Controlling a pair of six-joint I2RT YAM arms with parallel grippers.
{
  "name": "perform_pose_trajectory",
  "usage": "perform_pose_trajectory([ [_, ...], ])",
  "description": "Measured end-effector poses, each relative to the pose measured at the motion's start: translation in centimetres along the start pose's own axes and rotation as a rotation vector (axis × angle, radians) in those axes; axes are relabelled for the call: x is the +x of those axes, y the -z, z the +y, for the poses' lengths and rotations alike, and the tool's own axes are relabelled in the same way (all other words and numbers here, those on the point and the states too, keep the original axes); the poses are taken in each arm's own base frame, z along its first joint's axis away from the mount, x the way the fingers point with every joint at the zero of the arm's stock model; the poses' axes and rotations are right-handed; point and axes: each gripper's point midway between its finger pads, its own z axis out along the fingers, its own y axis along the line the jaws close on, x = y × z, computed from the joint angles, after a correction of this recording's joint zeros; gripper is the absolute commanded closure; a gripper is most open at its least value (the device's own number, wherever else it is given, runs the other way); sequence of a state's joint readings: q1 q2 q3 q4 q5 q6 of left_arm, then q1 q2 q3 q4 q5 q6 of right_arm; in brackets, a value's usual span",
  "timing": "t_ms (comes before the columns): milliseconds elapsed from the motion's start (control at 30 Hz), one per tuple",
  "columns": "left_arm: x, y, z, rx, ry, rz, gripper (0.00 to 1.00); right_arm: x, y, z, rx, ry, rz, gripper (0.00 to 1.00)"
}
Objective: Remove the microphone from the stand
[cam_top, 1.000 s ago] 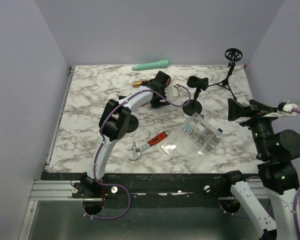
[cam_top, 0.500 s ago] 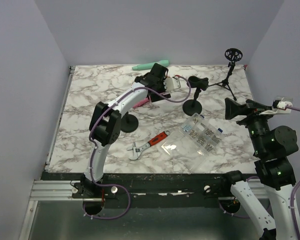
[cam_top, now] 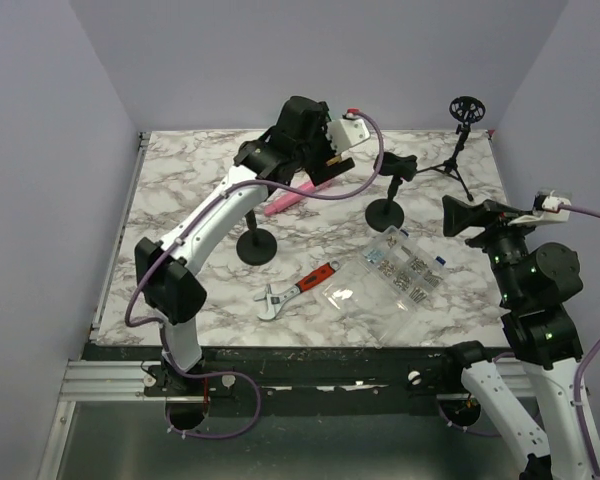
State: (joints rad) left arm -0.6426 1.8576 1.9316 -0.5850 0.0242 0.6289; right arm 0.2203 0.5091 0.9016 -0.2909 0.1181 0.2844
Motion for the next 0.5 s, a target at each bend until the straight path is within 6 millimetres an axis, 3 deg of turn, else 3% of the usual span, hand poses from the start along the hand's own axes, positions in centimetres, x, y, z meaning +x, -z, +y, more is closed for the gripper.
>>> perform_pose_trajectory([
  [100,-2.5,3.1,0.8,-0.032,0.086,-0.079,0.01,0.4,-0.1,0.0,0.002,-0.009,0.01,0.01],
  [300,-6.1,13.5,1.6,-0.145,0.343,-0.356,0.01,2.2,-0.4,-0.1,0.0,-0.041,0.05,0.0],
  [400,-6.6,20.1,0.6,-0.186,0.433,-0.565,0.01,3.2,-0.4,0.0,-0.011,-0.062,0.073,0.0],
  [500,-6.3,25.1,-0.5,-0.226,0.469,-0.747,0.02,3.8,-0.3,0.4,-0.032,-0.087,0.088,0.0],
])
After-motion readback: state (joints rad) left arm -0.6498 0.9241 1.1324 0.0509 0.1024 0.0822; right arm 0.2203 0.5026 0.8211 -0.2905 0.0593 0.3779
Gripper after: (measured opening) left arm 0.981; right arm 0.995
